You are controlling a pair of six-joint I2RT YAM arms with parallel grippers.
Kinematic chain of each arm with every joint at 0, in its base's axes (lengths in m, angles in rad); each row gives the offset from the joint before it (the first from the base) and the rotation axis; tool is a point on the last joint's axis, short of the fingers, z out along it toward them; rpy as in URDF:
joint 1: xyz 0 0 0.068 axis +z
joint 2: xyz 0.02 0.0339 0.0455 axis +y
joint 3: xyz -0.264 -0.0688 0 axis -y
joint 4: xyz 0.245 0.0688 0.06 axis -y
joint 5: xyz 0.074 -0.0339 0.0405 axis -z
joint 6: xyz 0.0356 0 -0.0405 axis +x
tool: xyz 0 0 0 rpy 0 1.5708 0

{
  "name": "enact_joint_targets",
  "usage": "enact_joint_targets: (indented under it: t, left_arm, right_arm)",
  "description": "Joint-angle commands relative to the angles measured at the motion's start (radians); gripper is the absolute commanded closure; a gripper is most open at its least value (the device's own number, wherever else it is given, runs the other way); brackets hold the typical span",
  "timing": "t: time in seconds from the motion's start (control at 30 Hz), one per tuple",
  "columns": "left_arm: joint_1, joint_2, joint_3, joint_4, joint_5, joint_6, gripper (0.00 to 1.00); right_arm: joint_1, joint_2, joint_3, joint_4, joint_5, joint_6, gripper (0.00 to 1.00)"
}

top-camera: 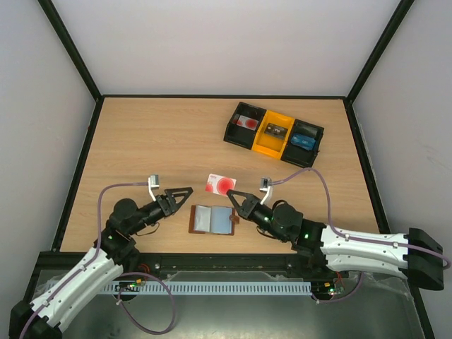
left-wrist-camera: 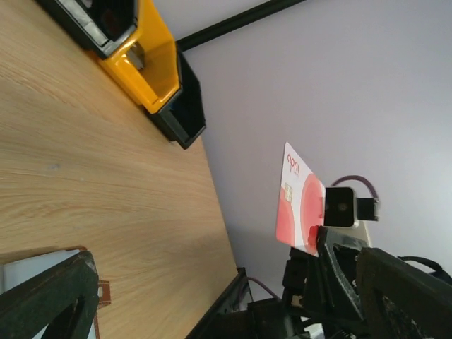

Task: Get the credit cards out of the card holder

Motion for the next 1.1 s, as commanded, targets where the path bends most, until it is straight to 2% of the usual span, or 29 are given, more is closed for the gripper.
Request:
enact_joint_targets:
  t: [0.0, 0.2, 0.47, 0.73, 1.07]
  left_arm:
    - [0.004, -0.011, 0.073, -0.173, -0.038, 0.115, 0.0]
    - [0.004, 0.001, 0.111, -0.348, -0.123, 0.2, 0.0]
    - [0.005, 0.054, 0.105, -0.374, -0.131, 0.226, 0.0]
    - [0.004, 0.224, 0.127, -0.398, -0.107, 0.267, 0.0]
    - [0.005, 0.373, 0.124, -0.369, -0.073, 0.325, 0.0]
  right_arm:
    - [-0.029, -0.044, 0.081, -0.201, 0.13, -0.098, 0.98]
    - [-0.15, 0.0, 0.139, -0.273, 0.093, -0.166, 0.98]
    - [-0.387, 0.126, 0.219, -0.281, -0.027, -0.24, 0.98]
    - [-0.637, 0.361, 0.359, -0.287, -0.177, -0.302, 0.98]
    - [-0.79, 0.669, 0.607, -0.314, -0.228, -0.343, 0.98]
